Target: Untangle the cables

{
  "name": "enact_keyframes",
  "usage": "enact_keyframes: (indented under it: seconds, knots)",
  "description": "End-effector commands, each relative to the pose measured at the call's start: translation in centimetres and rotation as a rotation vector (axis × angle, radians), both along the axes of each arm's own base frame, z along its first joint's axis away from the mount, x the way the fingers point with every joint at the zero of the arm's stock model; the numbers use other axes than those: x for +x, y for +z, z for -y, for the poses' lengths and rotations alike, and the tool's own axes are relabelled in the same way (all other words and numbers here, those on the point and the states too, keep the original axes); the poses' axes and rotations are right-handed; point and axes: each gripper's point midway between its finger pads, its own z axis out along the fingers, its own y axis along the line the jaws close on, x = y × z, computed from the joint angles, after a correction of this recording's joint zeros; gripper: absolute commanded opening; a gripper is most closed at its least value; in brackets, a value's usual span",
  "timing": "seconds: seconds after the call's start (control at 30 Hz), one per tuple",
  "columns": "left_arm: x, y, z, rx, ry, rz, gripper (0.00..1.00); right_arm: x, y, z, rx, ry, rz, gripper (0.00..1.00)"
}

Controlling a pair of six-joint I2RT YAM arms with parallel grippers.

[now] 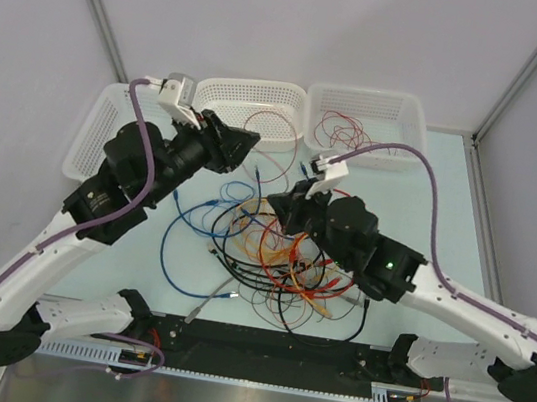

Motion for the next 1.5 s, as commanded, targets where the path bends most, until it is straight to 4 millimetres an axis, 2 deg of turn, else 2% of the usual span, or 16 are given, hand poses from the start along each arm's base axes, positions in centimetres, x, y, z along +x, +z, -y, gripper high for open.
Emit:
enact_keyframes:
  seconds: [0.0,0.07,0.1,0.23,0.33,0.37,0.43,0.6,0.7,0.83,1.0,1.03,1.2,1.23,1.43,1.47]
  knots:
    - [2.4,-4.8,-2.4,0.075,0.175,-0.103,0.74,0.2,6.5,6.0,0.071,-0.131,0.02,0.0]
    - [3.1,-7.1,-2.6,0.09,0.208,-0.165,0.98,0.9,9.2,8.3,0.103,-0.187,0.05,0.0]
    - [3.2,-8.3,-2.7,0.106,0.219,-0.19,1.0,1.1,9.8,9.4,0.088,-0.213,0.066,0.0]
    - [3.1,-10.8,-3.2,0.123,0.247,-0.247,1.0,4.0,12.8,13.7,0.096,-0.339,0.118,0.0]
    - [2.7,-12.8,-4.0,0.152,0.268,-0.279,1.0,5.8,14.8,14.6,0.133,-0.353,0.127,0.0]
    - [2.2,-13.0,-4.4,0.148,0.267,-0.283,1.0,7.0,16.0,16.0,0.15,-0.399,0.14,0.0]
    - [1.6,-15.0,-4.5,0.158,0.255,-0.314,1.0,8.8,15.9,15.9,0.152,-0.402,0.122,0.0]
    - [-0.2,-18.7,-4.5,0.135,0.207,-0.371,1.0,13.6,18.3,19.3,0.201,-0.532,0.166,0.0]
    - [-1.1,-20.7,-4.3,0.124,0.179,-0.411,1.0,16.6,18.4,20.6,0.196,-0.588,0.178,0.0]
    - [-1.8,-22.4,-4.5,0.132,0.168,-0.436,1.0,19.9,19.6,21.8,0.19,-0.645,0.232,0.0]
    - [-1.8,-23.0,-5.0,0.158,0.183,-0.442,0.99,24.3,19.8,22.8,0.162,-0.693,0.27,0.0]
    - [-1.9,-23.3,-4.9,0.153,0.185,-0.453,1.0,25.8,18.9,22.7,0.14,-0.704,0.261,0.0]
    - [-2.4,-25.8,-4.1,0.131,0.155,-0.519,1.0,29.8,18.6,22.8,0.147,-0.718,0.285,0.0]
    - [-2.4,-26.2,-4.0,0.131,0.151,-0.527,1.0,31.5,16.9,22.4,0.121,-0.715,0.262,0.0]
    - [-2.2,-28.8,-2.8,0.16,0.13,-0.594,1.0,36.2,13.2,22.7,0.117,-0.724,0.212,0.0]
    - [-2.1,-28.9,-2.7,0.164,0.127,-0.597,1.0,37.5,11.5,22.5,0.125,-0.716,0.177,0.0]
